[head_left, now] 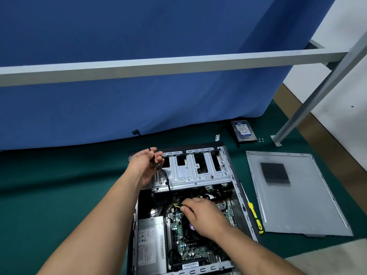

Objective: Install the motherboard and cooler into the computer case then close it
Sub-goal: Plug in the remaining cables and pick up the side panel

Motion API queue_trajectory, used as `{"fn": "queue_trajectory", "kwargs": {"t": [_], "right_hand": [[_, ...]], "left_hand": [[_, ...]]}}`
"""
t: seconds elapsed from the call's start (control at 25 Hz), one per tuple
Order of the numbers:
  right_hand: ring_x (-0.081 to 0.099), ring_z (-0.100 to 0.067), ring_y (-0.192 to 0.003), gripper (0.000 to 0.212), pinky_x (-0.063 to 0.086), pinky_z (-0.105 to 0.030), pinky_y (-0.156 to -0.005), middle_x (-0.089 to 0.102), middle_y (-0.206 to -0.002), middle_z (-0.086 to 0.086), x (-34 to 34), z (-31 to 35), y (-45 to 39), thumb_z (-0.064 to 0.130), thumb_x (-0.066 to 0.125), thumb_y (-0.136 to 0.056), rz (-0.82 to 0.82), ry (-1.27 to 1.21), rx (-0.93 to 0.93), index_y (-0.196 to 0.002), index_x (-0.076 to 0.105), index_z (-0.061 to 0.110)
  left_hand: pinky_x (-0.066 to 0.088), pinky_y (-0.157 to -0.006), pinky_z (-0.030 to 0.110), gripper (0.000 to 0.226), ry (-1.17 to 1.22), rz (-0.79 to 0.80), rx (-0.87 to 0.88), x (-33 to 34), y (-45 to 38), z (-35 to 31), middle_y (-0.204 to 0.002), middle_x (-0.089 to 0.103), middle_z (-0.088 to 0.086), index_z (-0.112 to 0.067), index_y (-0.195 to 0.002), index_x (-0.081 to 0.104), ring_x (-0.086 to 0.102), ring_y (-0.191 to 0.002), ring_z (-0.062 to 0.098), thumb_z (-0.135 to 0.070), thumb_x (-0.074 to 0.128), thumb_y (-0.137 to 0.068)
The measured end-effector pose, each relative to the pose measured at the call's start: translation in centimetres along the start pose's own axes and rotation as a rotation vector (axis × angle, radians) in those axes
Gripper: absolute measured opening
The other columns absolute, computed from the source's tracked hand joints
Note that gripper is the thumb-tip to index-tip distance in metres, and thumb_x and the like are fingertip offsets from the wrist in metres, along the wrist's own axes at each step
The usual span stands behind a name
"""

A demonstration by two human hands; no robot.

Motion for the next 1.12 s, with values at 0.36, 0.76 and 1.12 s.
{"fn": "queue_trajectory", "kwargs": {"t": [0.36, 0.76, 1.12], "right_hand": [[0.039, -0.017, -0.139, 0.051, 0.023, -0.036, -0.123, 0.046, -0.152, 0.003, 0.9, 4.9, -2.6, 0.031, 0.044, -0.104, -0.011, 0.004, -0.167, -0.154, 0.037, 0.025], [0.042, -0.007, -0.135, 0.042, 0.028, -0.032, -0.122, 0.051, -0.144, 0.014, -3.2, -1.9, -0.4, 0.032, 0.051, -0.103, -0.189, 0.082, -0.093, -0.145, 0.051, 0.030], [-0.013, -0.021, -0.157, 0.076, 0.001, -0.041, -0.128, -0.033, -0.164, 0.010, -3.7, -10.6, 0.9, 0.042, 0.041, -0.106, -0.120, 0.337, 0.237, -0.163, -0.007, 0.024]], "left_hand": [[0.055, -0.078, 0.033, 0.027, 0.367, -0.360, 0.192, -10.5, 0.1, -3.1, -0.097, 0.059, 0.018, -0.012, -0.109, 0.044, 0.065, -0.059, 0.016, 0.005, 0.024, -0.107], [0.053, -0.083, 0.043, 0.026, -0.596, -0.488, -0.039, -17.7, 1.4, 0.5, -0.089, 0.069, 0.007, -0.014, -0.095, 0.060, 0.067, -0.083, 0.033, -0.039, 0.060, -0.100], [0.043, -0.090, 0.033, 0.024, -1.750, 0.100, 0.981, -10.8, 5.8, 6.8, -0.109, 0.065, -0.015, -0.032, -0.115, 0.068, 0.056, -0.107, 0.013, -0.047, 0.061, -0.098]]}}
Point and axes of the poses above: each hand's wrist, its own y-axis away from the middle knuckle, its own x-axis out of the palm, z = x × y, the point moved 1 cm from there along -y, towards the middle knuckle
